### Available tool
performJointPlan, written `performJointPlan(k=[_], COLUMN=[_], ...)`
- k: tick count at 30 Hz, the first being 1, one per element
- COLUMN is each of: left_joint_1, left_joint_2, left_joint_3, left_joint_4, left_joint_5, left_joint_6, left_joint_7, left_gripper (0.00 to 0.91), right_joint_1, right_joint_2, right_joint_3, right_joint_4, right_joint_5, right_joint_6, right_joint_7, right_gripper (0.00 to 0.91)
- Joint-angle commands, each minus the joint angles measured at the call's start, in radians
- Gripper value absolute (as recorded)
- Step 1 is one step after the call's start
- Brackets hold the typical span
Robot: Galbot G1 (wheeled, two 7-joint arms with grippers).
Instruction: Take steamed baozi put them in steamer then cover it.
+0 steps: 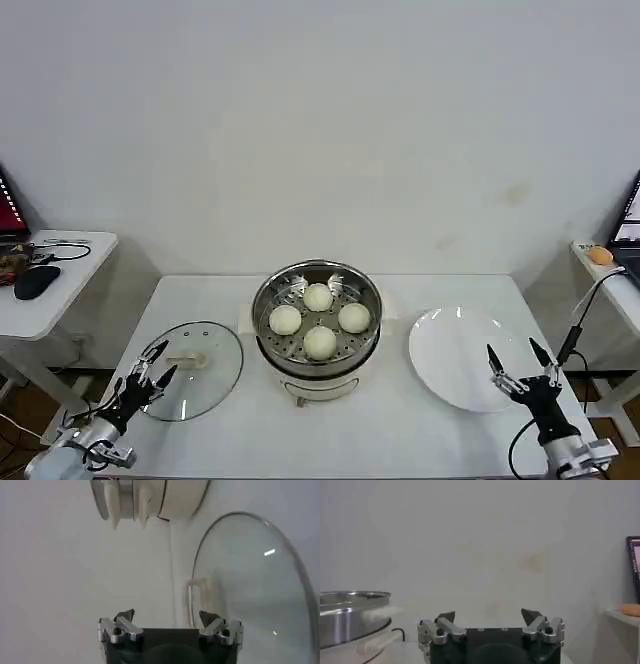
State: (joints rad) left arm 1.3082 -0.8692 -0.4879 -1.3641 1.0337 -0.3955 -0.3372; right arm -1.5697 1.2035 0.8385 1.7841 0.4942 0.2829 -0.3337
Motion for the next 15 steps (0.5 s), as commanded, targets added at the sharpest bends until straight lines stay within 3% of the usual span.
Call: performJointPlan(k=[1, 15], left_joint_1=[-0.043, -0.091], left_joint_2=[-0.005, -0.028], left_joint_3=[0.021, 0.056], left_joint_4=[0.023, 0.061], left_joint_5=[0.006, 0.011], left_joint_6=[0.003, 0.011], left_joint_7=[0.007, 0.013], left_gripper=[0.907, 0.907], right_joint_1=[-0.002, -0.014], right_joint_2=[0.002, 0.005], right_joint_3=[0.000, 0.003], right_joint_4=[0.007, 0.008], right_joint_5=[-0.003, -0.011], right_joint_6=[-0.001, 0.004], right_joint_7=[-0.002, -0.007], right_gripper=[0.907, 0.907])
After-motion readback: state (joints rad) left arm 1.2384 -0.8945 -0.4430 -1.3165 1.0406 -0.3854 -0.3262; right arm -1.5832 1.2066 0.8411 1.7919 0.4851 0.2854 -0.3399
